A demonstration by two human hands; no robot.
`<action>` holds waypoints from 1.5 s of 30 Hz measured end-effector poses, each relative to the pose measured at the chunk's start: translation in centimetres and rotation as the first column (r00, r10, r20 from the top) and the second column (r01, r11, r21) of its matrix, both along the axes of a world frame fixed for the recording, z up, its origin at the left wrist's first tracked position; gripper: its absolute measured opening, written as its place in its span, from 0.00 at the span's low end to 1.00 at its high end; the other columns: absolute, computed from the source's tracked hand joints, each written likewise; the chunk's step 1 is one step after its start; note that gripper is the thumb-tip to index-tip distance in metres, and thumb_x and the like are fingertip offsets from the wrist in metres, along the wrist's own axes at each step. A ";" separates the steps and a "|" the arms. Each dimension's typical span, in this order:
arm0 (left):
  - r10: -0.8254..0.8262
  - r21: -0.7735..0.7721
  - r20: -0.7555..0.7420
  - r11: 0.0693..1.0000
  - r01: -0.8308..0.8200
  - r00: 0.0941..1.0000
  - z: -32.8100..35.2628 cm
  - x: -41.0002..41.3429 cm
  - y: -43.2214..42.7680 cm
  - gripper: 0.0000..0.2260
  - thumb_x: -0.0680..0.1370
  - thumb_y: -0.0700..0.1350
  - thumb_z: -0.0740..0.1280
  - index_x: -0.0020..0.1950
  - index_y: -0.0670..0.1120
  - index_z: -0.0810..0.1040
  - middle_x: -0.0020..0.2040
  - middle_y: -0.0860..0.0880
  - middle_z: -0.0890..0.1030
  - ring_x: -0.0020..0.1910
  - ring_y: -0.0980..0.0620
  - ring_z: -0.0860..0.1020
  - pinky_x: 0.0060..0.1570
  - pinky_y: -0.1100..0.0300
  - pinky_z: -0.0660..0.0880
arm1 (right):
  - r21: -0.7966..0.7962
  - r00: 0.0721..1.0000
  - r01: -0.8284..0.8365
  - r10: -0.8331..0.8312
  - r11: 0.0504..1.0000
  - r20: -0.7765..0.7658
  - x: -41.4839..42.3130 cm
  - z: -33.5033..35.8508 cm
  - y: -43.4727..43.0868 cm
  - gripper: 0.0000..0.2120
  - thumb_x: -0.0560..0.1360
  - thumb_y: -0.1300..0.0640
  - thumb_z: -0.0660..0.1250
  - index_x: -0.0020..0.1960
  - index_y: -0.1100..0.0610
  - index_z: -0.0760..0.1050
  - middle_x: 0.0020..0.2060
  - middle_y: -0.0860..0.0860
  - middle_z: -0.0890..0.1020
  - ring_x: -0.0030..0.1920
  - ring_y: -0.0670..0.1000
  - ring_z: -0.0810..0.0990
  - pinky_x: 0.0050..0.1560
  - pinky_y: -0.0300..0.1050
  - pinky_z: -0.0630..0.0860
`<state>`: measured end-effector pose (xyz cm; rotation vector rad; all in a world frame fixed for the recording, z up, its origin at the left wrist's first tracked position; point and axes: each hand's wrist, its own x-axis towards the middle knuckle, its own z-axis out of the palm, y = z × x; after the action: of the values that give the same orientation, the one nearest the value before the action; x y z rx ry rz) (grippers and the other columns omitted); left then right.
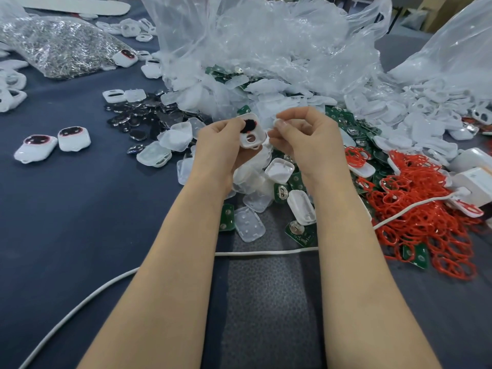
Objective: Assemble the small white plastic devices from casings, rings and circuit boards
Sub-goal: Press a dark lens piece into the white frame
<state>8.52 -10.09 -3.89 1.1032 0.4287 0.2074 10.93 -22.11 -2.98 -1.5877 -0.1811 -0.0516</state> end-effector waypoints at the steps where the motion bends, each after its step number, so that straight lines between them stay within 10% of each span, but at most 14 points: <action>1: 0.001 0.000 0.002 1.000 -0.001 1.000 0.0 0.0 0.0 0.06 0.79 0.38 0.63 0.46 0.40 0.78 0.49 0.39 0.82 0.42 0.48 0.82 0.41 0.59 0.81 | 0.035 1.000 -0.016 0.016 0.999 -0.020 0.0 0.0 0.0 0.09 0.76 0.68 0.65 0.43 0.56 0.75 0.30 0.49 0.81 0.35 0.47 0.83 0.44 0.42 0.81; 14: 0.019 0.003 0.001 1.000 -0.019 1.000 0.2 -0.2 -0.1 0.06 0.80 0.38 0.62 0.45 0.42 0.77 0.50 0.39 0.80 0.47 0.45 0.81 0.39 0.61 0.81 | -0.113 0.998 0.020 -0.013 0.993 0.063 0.0 0.0 -0.3 0.07 0.76 0.65 0.67 0.51 0.56 0.76 0.34 0.49 0.81 0.31 0.39 0.79 0.38 0.33 0.76; 29: 0.032 0.013 0.017 0.999 -0.033 0.999 0.1 -0.1 0.0 0.07 0.80 0.38 0.62 0.44 0.43 0.77 0.44 0.43 0.81 0.43 0.48 0.81 0.40 0.60 0.82 | -0.202 0.995 0.004 0.017 0.979 0.103 0.1 0.1 -0.1 0.09 0.74 0.65 0.69 0.41 0.53 0.74 0.36 0.49 0.79 0.42 0.50 0.81 0.51 0.53 0.80; 45: 0.040 0.010 0.012 0.999 -0.040 0.999 0.1 0.0 -0.1 0.07 0.80 0.38 0.61 0.44 0.44 0.76 0.45 0.43 0.81 0.42 0.48 0.81 0.41 0.59 0.82 | -0.222 0.990 -0.022 0.052 0.975 0.131 0.1 0.1 0.0 0.10 0.76 0.64 0.67 0.42 0.50 0.75 0.34 0.45 0.78 0.36 0.45 0.79 0.40 0.37 0.79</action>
<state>8.48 -10.16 -3.76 1.1032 0.4403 0.2515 10.98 -22.09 -2.90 -1.8026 -0.3322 -0.1138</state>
